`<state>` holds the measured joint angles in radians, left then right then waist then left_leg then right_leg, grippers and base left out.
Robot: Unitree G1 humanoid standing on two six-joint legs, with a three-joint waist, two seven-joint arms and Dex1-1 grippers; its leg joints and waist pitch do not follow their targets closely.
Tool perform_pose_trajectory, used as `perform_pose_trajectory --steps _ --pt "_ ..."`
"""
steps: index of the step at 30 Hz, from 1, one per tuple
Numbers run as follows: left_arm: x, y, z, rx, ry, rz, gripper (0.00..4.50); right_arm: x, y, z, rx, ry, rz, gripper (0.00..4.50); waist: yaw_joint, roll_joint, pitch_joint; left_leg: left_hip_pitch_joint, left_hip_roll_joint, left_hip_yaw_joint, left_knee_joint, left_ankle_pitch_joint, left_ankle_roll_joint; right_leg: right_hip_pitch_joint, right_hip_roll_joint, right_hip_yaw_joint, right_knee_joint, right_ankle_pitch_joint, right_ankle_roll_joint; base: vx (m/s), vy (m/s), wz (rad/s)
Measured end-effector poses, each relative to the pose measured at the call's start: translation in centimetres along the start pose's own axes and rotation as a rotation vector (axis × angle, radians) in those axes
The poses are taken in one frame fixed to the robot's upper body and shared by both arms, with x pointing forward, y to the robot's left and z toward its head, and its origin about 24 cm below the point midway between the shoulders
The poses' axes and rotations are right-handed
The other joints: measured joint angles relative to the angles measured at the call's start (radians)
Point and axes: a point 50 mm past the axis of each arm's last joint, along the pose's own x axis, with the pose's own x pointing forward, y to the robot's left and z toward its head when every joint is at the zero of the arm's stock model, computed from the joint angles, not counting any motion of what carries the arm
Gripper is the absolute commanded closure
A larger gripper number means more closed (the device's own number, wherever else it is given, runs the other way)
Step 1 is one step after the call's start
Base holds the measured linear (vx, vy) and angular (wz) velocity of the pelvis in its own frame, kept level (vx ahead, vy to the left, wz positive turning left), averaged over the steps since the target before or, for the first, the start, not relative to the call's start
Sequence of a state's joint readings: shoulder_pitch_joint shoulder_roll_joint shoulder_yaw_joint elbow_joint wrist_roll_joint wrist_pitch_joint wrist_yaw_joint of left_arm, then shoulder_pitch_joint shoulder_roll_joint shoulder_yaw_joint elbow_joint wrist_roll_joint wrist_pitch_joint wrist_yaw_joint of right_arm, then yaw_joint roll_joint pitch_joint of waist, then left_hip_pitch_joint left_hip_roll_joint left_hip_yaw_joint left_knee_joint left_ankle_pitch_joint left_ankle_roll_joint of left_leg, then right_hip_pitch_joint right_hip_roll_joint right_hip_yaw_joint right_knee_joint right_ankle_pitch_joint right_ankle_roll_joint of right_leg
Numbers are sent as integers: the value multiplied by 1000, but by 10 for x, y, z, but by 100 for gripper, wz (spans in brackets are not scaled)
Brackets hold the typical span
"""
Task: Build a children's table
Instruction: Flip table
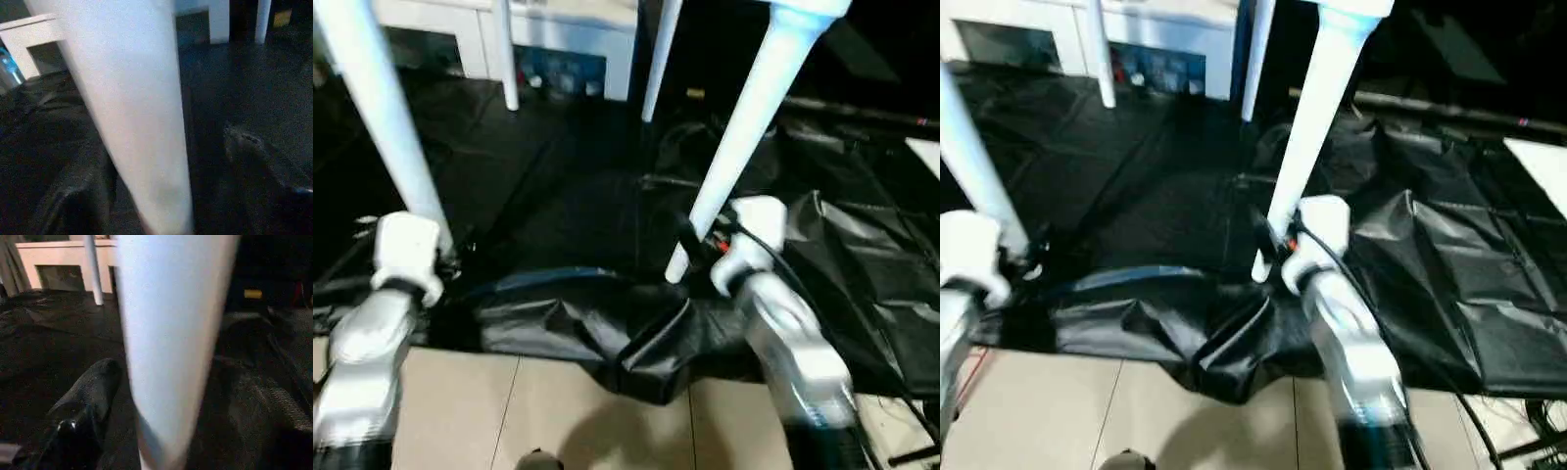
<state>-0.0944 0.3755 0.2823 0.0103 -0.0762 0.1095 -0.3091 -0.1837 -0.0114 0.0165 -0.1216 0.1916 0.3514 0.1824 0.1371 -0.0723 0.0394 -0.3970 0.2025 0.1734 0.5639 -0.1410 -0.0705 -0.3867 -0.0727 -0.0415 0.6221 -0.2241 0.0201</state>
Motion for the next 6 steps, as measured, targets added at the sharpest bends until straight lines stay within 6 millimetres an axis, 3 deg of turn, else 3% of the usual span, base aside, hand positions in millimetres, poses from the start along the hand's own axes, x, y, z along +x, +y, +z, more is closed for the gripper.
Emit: perform_pose_trajectory --steps 6 --pt "-27 0 1 -136 -33 -5 88 -22 -2 5 48 -35 6 84 -13 3 2 1 1 0 -1 0 -1 0 1 1 -1 -3 5 0 0 0"
